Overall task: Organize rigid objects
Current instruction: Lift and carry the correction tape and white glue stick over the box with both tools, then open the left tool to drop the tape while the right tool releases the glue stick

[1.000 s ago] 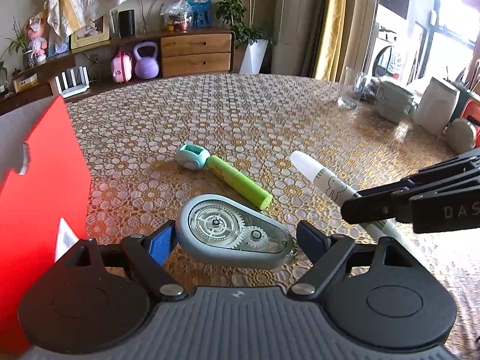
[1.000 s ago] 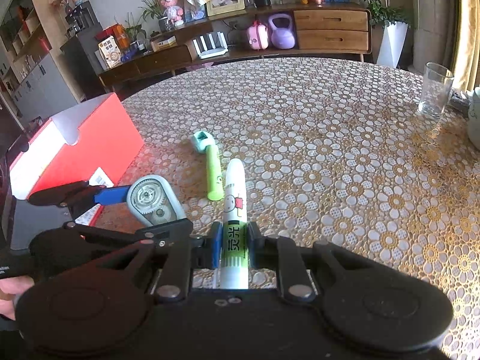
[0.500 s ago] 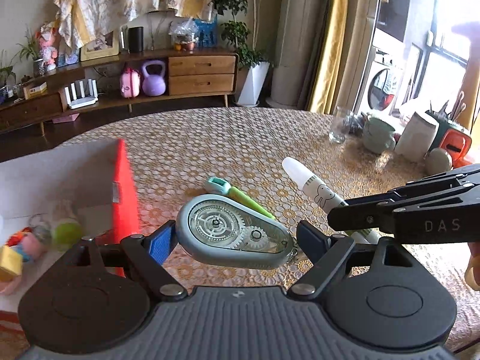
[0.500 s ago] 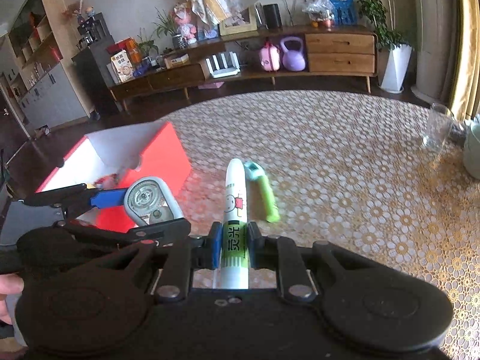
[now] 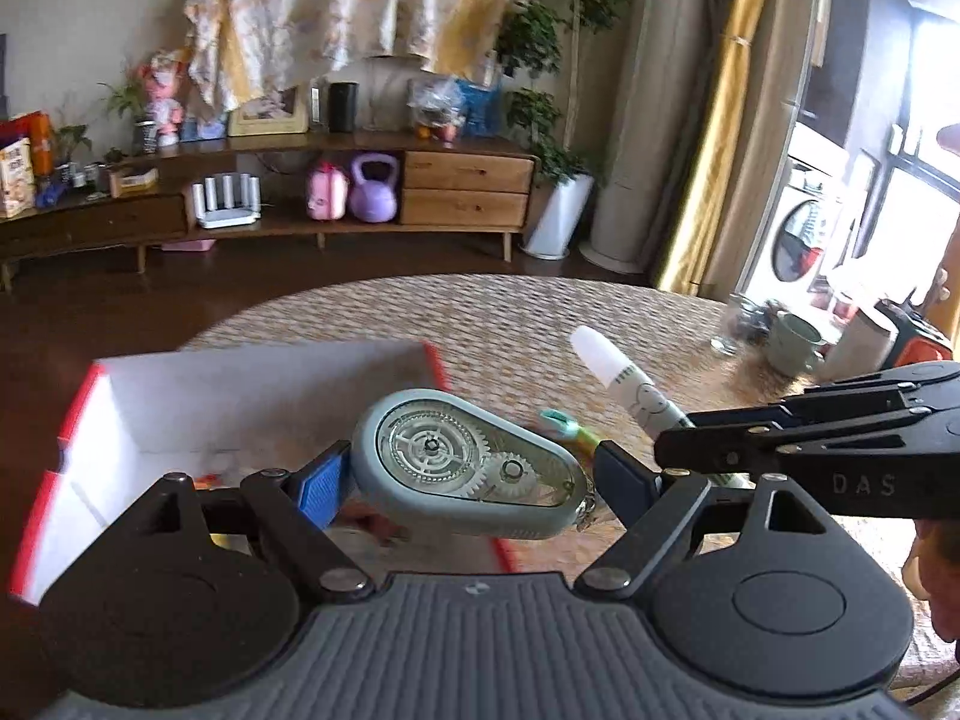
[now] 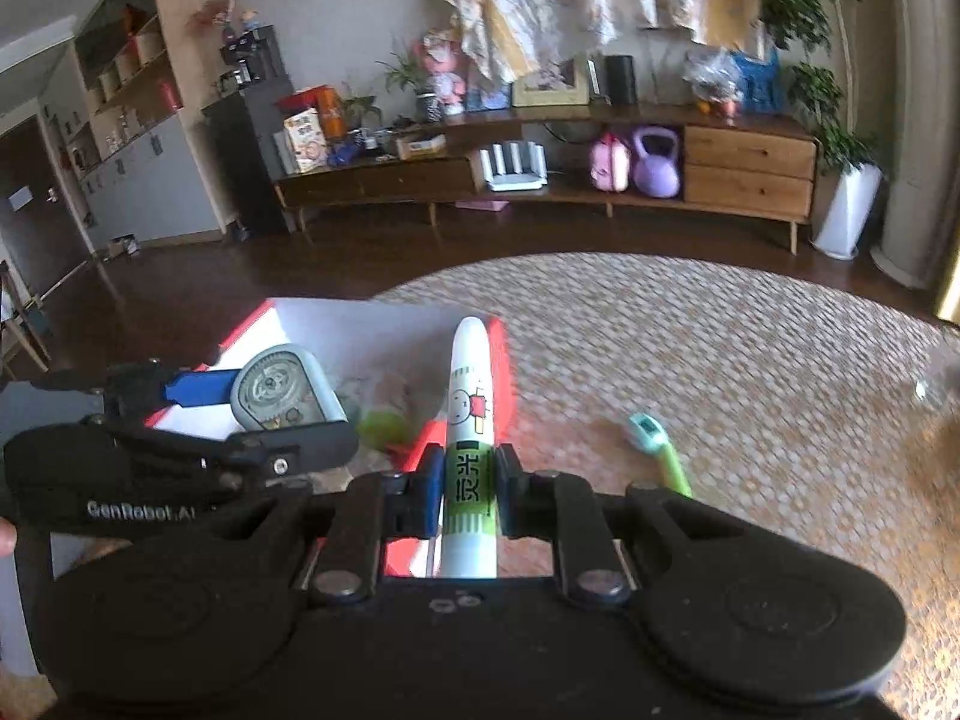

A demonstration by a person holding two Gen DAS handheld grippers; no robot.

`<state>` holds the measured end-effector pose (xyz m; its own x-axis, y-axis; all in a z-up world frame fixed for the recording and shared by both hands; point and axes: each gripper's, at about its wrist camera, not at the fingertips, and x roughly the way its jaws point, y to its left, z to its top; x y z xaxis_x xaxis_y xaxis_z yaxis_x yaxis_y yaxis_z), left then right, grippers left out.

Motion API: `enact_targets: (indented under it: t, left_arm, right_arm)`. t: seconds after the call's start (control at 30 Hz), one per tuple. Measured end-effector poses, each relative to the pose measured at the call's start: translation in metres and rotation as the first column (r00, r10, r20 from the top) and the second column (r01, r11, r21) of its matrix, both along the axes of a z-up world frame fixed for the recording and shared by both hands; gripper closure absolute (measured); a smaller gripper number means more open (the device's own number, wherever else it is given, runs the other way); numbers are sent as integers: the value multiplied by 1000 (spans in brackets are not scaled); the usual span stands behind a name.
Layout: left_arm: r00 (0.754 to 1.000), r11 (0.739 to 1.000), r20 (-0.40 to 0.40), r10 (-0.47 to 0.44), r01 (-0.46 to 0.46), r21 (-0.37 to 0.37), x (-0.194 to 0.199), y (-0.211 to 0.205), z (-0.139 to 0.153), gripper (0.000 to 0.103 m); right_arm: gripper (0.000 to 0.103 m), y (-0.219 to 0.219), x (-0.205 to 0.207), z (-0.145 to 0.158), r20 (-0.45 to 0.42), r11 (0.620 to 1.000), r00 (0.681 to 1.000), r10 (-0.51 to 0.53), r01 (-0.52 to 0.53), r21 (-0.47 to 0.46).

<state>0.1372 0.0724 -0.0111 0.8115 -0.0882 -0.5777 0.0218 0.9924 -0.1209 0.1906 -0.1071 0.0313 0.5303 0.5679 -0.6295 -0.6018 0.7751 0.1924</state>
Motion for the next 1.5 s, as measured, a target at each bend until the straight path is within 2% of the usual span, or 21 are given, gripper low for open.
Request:
enact_targets:
  t: [0.37,0.63,0.97,1.17,1.33,1.5]
  left_arm:
    - [995,994,-34,94,-91,64,12,82,4,17]
    - [984,988,-106,140,-132,78,41,126,-20,17]
    - [971,991,-200,130,-119,65,78,148,-57,17]
    - [948,991,-289,131,-120,57,100,153,-80,17]
    - [917,992,-381,123,-110,55,112,155,-90,17]
    - [894,988,-427,137,-95,119,117,148,-96,17]
  right_arm:
    - [86,79,8,-5,1,997,998,63,-63,-44]
    - [87,122,27,-27,-15,991,997,79,-80,-106]
    - [87,161,59,-69,-62,971,993,96,-107,-211]
    - [87,174,67,-88,-89,959,991,103,-122,-255]
    - [87,177,70,-95,-109,956,989,102,-128,-265]
    - [86,178,71,-98,-122,956,988,94,-124,-267]
